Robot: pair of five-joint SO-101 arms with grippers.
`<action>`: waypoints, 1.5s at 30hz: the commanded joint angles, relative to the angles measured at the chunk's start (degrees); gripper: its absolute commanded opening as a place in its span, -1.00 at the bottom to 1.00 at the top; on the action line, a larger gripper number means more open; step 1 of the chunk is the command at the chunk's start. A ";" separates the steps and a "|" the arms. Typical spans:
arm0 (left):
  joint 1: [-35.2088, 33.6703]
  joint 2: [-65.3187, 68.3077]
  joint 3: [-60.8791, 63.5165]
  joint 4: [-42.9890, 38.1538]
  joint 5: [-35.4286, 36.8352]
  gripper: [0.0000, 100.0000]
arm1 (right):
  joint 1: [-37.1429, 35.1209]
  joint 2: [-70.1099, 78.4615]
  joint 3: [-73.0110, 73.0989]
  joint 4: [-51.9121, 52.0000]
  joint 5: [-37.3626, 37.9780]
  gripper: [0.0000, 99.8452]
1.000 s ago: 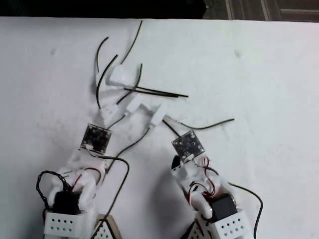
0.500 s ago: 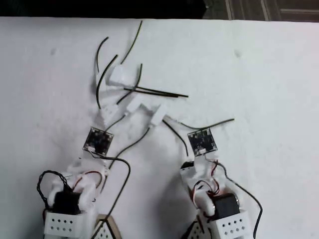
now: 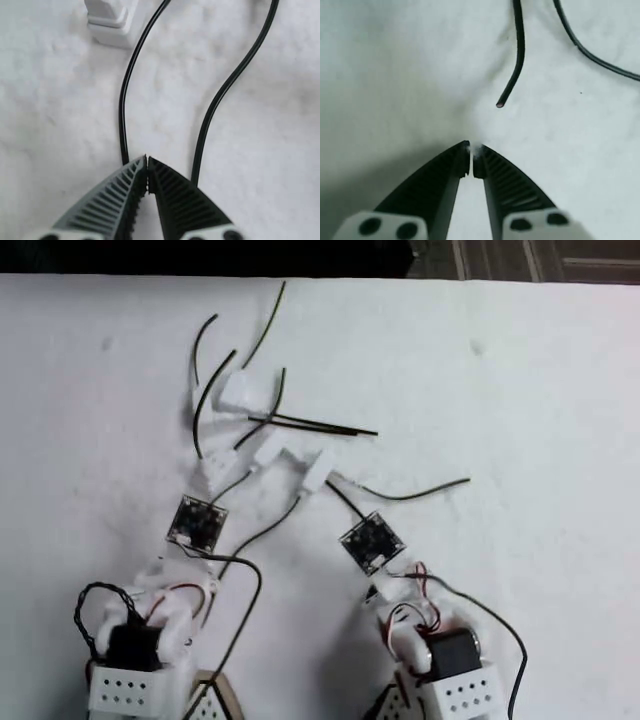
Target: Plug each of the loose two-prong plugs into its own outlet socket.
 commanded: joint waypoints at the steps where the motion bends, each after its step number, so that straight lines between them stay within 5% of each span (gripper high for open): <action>1: -0.22 -0.57 -0.18 0.35 -0.35 -0.94 | 2.33 -0.31 0.62 0.40 2.29 -0.96; 11: -0.22 -0.57 -0.18 0.35 -0.35 -0.94 | 3.65 -0.31 0.62 0.40 2.37 -0.96; 20: -0.22 -0.57 -0.18 0.35 -0.35 -0.94 | -8.48 -0.31 0.62 -3.03 2.11 -0.96; 28: -0.22 -0.57 -0.18 0.35 -0.35 -0.94 | -8.40 -0.22 0.62 -3.82 -16.62 -0.96; 45: -0.22 -0.57 -0.18 0.35 -0.35 -0.94 | -8.48 -0.22 0.62 -3.74 -16.79 -0.96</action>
